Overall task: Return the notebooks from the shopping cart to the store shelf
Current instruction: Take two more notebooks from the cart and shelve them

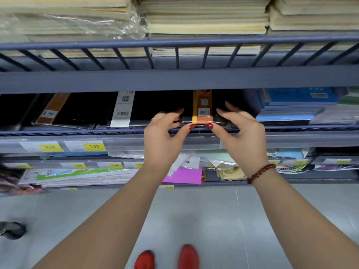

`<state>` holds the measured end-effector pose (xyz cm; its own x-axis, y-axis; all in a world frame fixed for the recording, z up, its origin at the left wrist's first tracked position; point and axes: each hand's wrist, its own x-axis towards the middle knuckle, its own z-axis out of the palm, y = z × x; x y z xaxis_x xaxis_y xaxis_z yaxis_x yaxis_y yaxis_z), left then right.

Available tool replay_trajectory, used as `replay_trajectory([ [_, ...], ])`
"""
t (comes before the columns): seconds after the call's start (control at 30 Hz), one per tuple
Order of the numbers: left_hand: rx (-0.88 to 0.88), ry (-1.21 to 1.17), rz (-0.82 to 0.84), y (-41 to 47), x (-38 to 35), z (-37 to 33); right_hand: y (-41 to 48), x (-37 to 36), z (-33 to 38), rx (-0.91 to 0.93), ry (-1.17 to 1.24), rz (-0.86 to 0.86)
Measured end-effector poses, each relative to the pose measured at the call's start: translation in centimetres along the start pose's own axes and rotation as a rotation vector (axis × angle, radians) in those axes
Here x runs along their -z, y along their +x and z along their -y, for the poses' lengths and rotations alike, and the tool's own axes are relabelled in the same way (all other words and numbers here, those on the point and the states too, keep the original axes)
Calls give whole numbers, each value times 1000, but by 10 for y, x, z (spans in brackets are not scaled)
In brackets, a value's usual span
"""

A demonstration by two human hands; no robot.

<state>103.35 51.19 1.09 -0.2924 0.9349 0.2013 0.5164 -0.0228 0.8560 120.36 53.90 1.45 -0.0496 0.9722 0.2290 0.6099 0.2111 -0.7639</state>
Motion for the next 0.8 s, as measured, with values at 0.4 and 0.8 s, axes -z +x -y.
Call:
replay_trajectory([
  [0.4, -33, 340, 290, -36, 92, -28, -38, 30, 75, 271, -417, 367],
  [0.8, 6, 812, 117, -112, 287, -37, -59, -2, 217, 528, -430, 543],
])
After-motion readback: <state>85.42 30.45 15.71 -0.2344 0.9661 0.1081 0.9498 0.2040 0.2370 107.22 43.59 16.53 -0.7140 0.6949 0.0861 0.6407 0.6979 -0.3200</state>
